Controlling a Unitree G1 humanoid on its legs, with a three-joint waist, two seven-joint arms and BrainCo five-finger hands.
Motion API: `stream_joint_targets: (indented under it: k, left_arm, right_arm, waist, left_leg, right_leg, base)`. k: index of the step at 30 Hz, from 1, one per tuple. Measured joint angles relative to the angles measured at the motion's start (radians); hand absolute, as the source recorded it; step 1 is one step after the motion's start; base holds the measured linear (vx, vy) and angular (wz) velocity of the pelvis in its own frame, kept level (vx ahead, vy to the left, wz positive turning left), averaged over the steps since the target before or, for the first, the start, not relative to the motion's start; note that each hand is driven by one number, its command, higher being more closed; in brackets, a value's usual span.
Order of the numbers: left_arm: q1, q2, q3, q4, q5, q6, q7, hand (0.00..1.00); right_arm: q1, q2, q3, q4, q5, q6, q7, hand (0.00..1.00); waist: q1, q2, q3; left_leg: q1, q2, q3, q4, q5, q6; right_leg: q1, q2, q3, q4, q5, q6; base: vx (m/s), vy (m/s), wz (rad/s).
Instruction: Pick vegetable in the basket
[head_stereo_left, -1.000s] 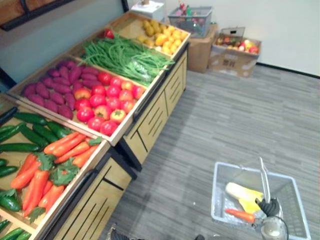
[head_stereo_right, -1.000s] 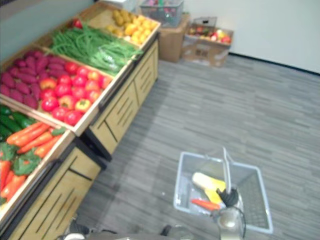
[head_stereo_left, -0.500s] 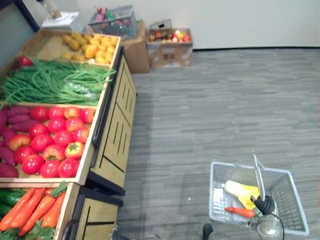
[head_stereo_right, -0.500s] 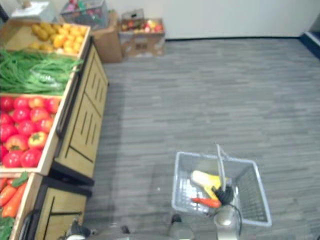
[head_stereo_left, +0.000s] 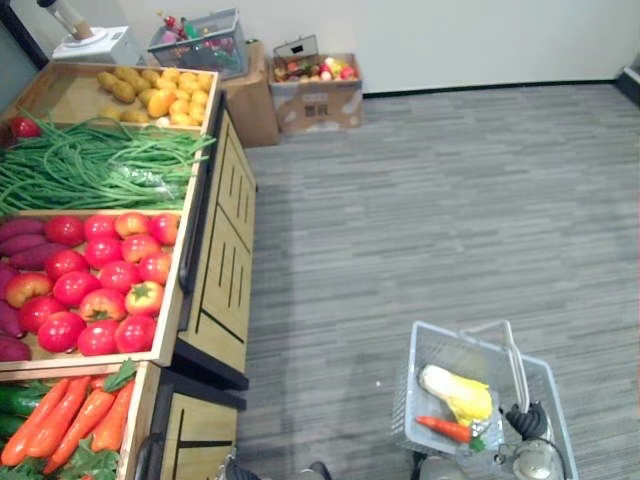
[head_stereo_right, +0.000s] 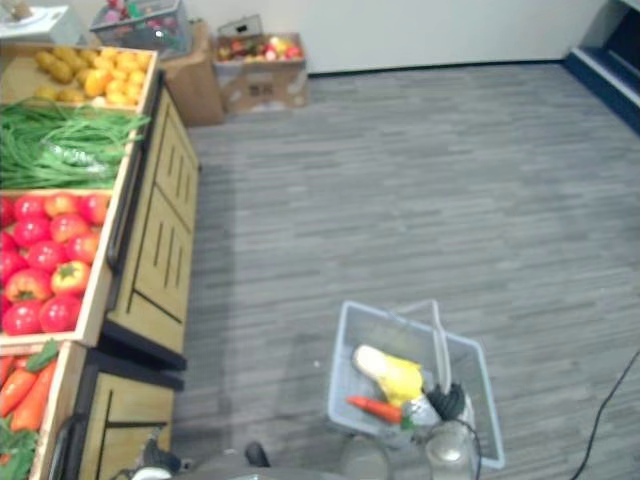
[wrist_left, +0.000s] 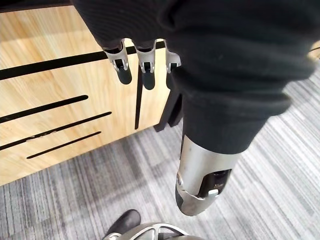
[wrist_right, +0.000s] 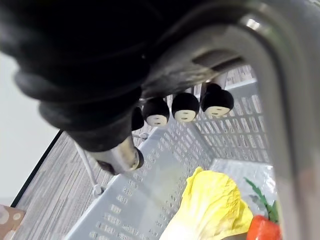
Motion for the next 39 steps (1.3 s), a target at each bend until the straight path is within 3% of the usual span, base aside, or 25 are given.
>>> stream_joint_targets:
  k: [3, 6, 7, 8, 10, 11, 13, 16, 17, 18, 19, 21, 22, 24, 25, 26, 28, 30, 31, 32, 34, 35, 36, 37, 39]
  left_arm:
    - [0.001, -0.002, 0.000, 0.000, 0.000, 0.000, -0.001, 0.00]
    - [0.005, -0.003, 0.010, 0.009, -0.004, -0.003, 0.000, 0.00]
    - [0.005, -0.001, 0.022, 0.005, -0.007, -0.004, 0.003, 0.00]
    - [0.006, -0.001, 0.027, 0.007, -0.007, -0.005, 0.002, 0.00]
    - [0.009, 0.000, 0.037, 0.021, -0.007, -0.008, 0.001, 0.00]
    - [0.013, -0.009, 0.036, 0.025, -0.007, -0.009, 0.000, 0.00]
    - [0.029, -0.014, 0.026, 0.027, -0.004, -0.009, -0.014, 0.00]
    - [0.050, -0.025, 0.021, 0.038, 0.003, -0.004, -0.037, 0.00]
    - [0.058, -0.031, 0.021, 0.039, 0.003, 0.000, -0.038, 0.00]
    - [0.070, -0.040, 0.022, 0.040, 0.003, 0.001, -0.040, 0.00]
    - [0.069, -0.036, 0.022, 0.037, 0.003, 0.001, -0.040, 0.00]
    - [0.064, -0.003, 0.020, 0.027, 0.003, 0.001, -0.038, 0.00]
    - [0.063, 0.001, 0.020, 0.023, 0.003, 0.001, -0.037, 0.00]
    - [0.061, -0.004, 0.021, 0.017, 0.003, 0.001, -0.035, 0.00]
    - [0.064, -0.005, 0.020, 0.015, 0.002, 0.002, -0.034, 0.00]
    - [0.066, -0.002, 0.020, 0.011, 0.002, 0.002, -0.033, 0.00]
    - [0.066, 0.012, 0.006, -0.022, -0.001, 0.012, -0.031, 0.00]
    - [0.062, 0.018, -0.012, -0.058, -0.007, 0.012, -0.024, 0.00]
    - [0.052, 0.018, -0.013, -0.073, -0.005, 0.011, -0.012, 0.00]
    - [0.041, 0.017, -0.010, -0.069, -0.008, 0.015, -0.006, 0.00]
    - [0.033, 0.016, -0.010, -0.069, -0.008, 0.014, 0.000, 0.00]
    - [0.021, 0.018, -0.010, -0.069, -0.008, 0.013, 0.001, 0.00]
    - [0.018, 0.030, -0.008, -0.070, -0.008, 0.011, 0.002, 0.00]
    - [-0.001, 0.016, -0.006, -0.030, -0.008, 0.017, 0.001, 0.00]
    - [0.011, -0.016, 0.002, -0.027, -0.009, 0.014, 0.002, 0.00]
  right_arm:
    - [0.000, 0.000, -0.007, 0.014, 0.000, 0.009, 0.000, 1.00]
    - [-0.002, 0.000, 0.011, 0.017, 0.001, 0.011, 0.003, 1.00]
    - [0.000, -0.012, 0.012, 0.017, 0.000, 0.011, 0.003, 1.00]
    - [0.000, -0.030, 0.012, 0.017, 0.000, 0.011, 0.004, 1.00]
    - [-0.004, -0.044, 0.006, 0.015, 0.001, 0.010, 0.003, 1.00]
    - [-0.009, -0.051, -0.001, 0.013, 0.001, 0.010, 0.002, 1.00]
    - [-0.031, -0.056, -0.008, 0.009, 0.001, 0.010, 0.003, 1.00]
    - [-0.040, -0.058, -0.005, 0.004, -0.001, 0.007, 0.003, 1.00]
    - [-0.040, -0.062, -0.005, 0.003, -0.001, 0.007, 0.002, 1.00]
    - [-0.041, -0.071, -0.002, 0.003, -0.002, 0.009, 0.002, 1.00]
    - [-0.041, -0.070, 0.004, 0.003, -0.003, 0.009, 0.003, 1.00]
    - [-0.041, -0.059, 0.045, -0.001, -0.005, 0.010, 0.004, 1.00]
    - [-0.041, -0.054, 0.045, -0.002, -0.005, 0.010, 0.004, 1.00]
    - [-0.042, -0.051, 0.048, -0.003, -0.006, 0.010, 0.005, 1.00]
    - [-0.044, -0.049, 0.066, -0.003, -0.006, 0.010, 0.006, 1.00]
    - [-0.045, -0.046, 0.076, -0.005, -0.007, 0.010, 0.006, 1.00]
    - [-0.046, -0.023, 0.099, -0.007, -0.011, 0.010, 0.012, 1.00]
    - [-0.052, -0.017, 0.108, -0.011, -0.012, 0.010, 0.020, 1.00]
    - [-0.058, -0.015, 0.114, -0.021, -0.021, 0.010, 0.024, 1.00]
    - [-0.073, -0.015, 0.113, -0.026, -0.037, 0.009, 0.024, 1.00]
    - [-0.083, -0.015, 0.113, -0.033, -0.041, 0.009, 0.024, 1.00]
    - [-0.080, -0.015, 0.110, -0.056, -0.042, 0.005, 0.024, 1.00]
    - [-0.079, -0.013, 0.110, -0.065, -0.042, 0.001, 0.024, 1.00]
    - [-0.088, -0.036, 0.106, -0.054, -0.042, 0.005, 0.024, 1.00]
    - [-0.098, -0.049, 0.110, -0.061, -0.042, 0.005, 0.023, 1.00]
  waist:
    - [0.008, 0.011, -0.005]
    - [0.017, 0.025, 0.008]
    - [0.019, 0.023, 0.012]
    - [0.027, 0.026, 0.020]
    - [0.041, 0.022, 0.031]
    - [0.047, 0.023, 0.031]
    - [0.045, 0.023, 0.031]
    - [0.045, 0.039, 0.024]
    - [0.046, 0.047, 0.019]
    - [0.056, 0.062, 0.012]
    - [0.059, 0.061, 0.009]
    - [0.061, -0.009, -0.003]
    - [0.063, -0.018, -0.006]
    - [0.069, -0.019, -0.012]
    - [0.071, -0.017, -0.012]
    - [0.071, -0.022, -0.010]
    - [0.066, -0.041, -0.005]
    - [0.061, -0.045, -0.005]
    - [0.055, -0.040, -0.003]
    - [0.051, -0.035, 0.001]
    - [0.045, -0.035, 0.001]
    - [0.043, -0.044, -0.001]
    - [0.042, -0.069, -0.007]
    - [0.047, -0.039, -0.004]
    - [0.054, 0.013, -0.009]
  left_leg:
    - [0.000, 0.031, 0.002, 0.032, -0.022, -0.028]
    - [-0.085, 0.144, -0.019, 0.314, -0.067, -0.066]
    - [-0.150, 0.188, -0.058, 0.479, -0.026, -0.076]
    - [-0.190, 0.214, -0.089, 0.592, 0.044, -0.064]
    - [-0.251, 0.216, -0.119, 0.685, 0.075, -0.049]
    - [-0.254, 0.197, -0.110, 0.643, 0.032, -0.050]
    - [-0.268, 0.146, -0.092, 0.429, 0.025, -0.059]
    - [-0.245, 0.112, -0.078, 0.066, 0.127, -0.059]
    - [-0.243, 0.114, -0.080, 0.033, 0.135, -0.057]
    - [-0.232, 0.116, -0.092, 0.005, 0.195, -0.033]
    - [-0.220, 0.109, -0.083, 0.010, 0.213, -0.018]
    - [-0.214, 0.036, -0.062, 0.039, 0.151, 0.020]
    - [-0.213, 0.024, -0.053, 0.048, 0.134, 0.027]
    - [-0.200, 0.005, -0.043, 0.061, 0.093, 0.038]
    - [-0.164, -0.001, -0.025, 0.056, 0.077, 0.048]
    - [-0.148, -0.006, -0.021, 0.056, 0.072, 0.053]
    - [-0.093, -0.019, -0.035, 0.045, 0.056, 0.073]
    - [-0.069, -0.013, -0.060, 0.028, 0.057, 0.073]
    - [-0.060, -0.008, -0.090, 0.021, 0.058, 0.072]
    - [-0.060, 0.007, -0.125, 0.022, 0.064, 0.063]
    - [-0.066, 0.021, -0.161, 0.023, 0.074, 0.046]
    - [-0.078, 0.018, -0.195, 0.019, 0.083, 0.026]
    - [-0.078, 0.001, -0.215, 0.002, 0.086, -0.007]
    - [-0.071, 0.036, -0.249, -0.030, 0.103, -0.050]
    - [-0.070, 0.094, -0.253, -0.036, 0.121, -0.076]
  right_leg:
    - [0.011, 0.022, -0.009, -0.002, -0.010, -0.005]
    - [0.048, 0.063, -0.049, 0.015, -0.043, -0.044]
    - [0.074, 0.072, -0.054, 0.004, -0.050, -0.055]
    - [0.111, 0.076, -0.048, -0.016, -0.055, -0.063]
    - [0.160, 0.066, -0.033, -0.041, -0.061, -0.073]
    - [0.168, 0.050, -0.023, -0.046, -0.065, -0.071]
    - [0.173, 0.032, -0.015, -0.059, -0.065, -0.074]
    - [0.180, 0.046, -0.009, -0.066, -0.074, -0.047]
    - [0.182, 0.054, -0.006, -0.066, -0.080, -0.035]
    - [0.192, 0.063, 0.009, -0.061, -0.096, -0.010]
    - [0.201, 0.052, 0.017, -0.061, -0.101, -0.001]
    - [0.210, -0.022, 0.018, -0.042, -0.138, 0.029]
    - [0.204, -0.040, 0.020, -0.024, -0.146, 0.029]
    - [0.144, -0.076, 0.026, 0.111, -0.151, 0.033]
    - [0.065, -0.103, 0.039, 0.309, -0.153, 0.037]
    - [0.031, -0.118, 0.045, 0.398, -0.146, 0.049]
    - [-0.072, -0.150, 0.098, 0.657, -0.105, 0.135]
    - [-0.113, -0.146, 0.083, 0.726, -0.137, 0.081]
    - [-0.130, -0.147, 0.039, 0.688, -0.167, 0.029]
    - [-0.130, -0.129, 0.025, 0.576, -0.203, 0.009]
    - [-0.113, -0.104, 0.043, 0.426, -0.201, 0.013]
    - [-0.095, -0.095, 0.094, 0.275, -0.177, 0.026]
    - [-0.091, -0.100, 0.133, 0.203, -0.098, 0.057]
    - [-0.077, -0.072, 0.097, 0.220, -0.125, 0.069]
    - [-0.056, -0.019, 0.048, 0.222, -0.144, 0.037]
  base:
    - [0.05, -0.082, -0.05]
    - [0.11, -0.133, 0.00]
    - [0.11, -0.185, 0.01]
    - [0.12, -0.211, -0.07]
    - [0.16, -0.087, -0.14]
    - [0.16, -0.038, -0.16]
    - [0.16, 0.012, -0.16]
    - [0.18, 0.121, -0.17]
    - [0.28, 0.259, -0.30]
    - [0.26, 0.237, -0.33]
    - [0.29, 0.224, -0.28]
    - [0.29, 0.173, -0.01]
    - [0.29, 0.160, -0.08]
    - [0.30, 0.213, -0.17]
    - [0.26, 0.223, -0.13]
    - [0.21, 0.185, -0.12]
    - [0.30, 0.134, 0.25]
    - [0.28, -0.005, 0.50]
    - [0.25, -0.209, 0.66]
    - [0.20, -0.197, 0.72]
    - [0.12, -0.246, 0.68]
    - [0.13, -0.350, 0.85]
    - [0.15, -0.422, 0.98]
    - [0.09, -0.267, 0.72]
    - [0.10, -0.298, 0.50]
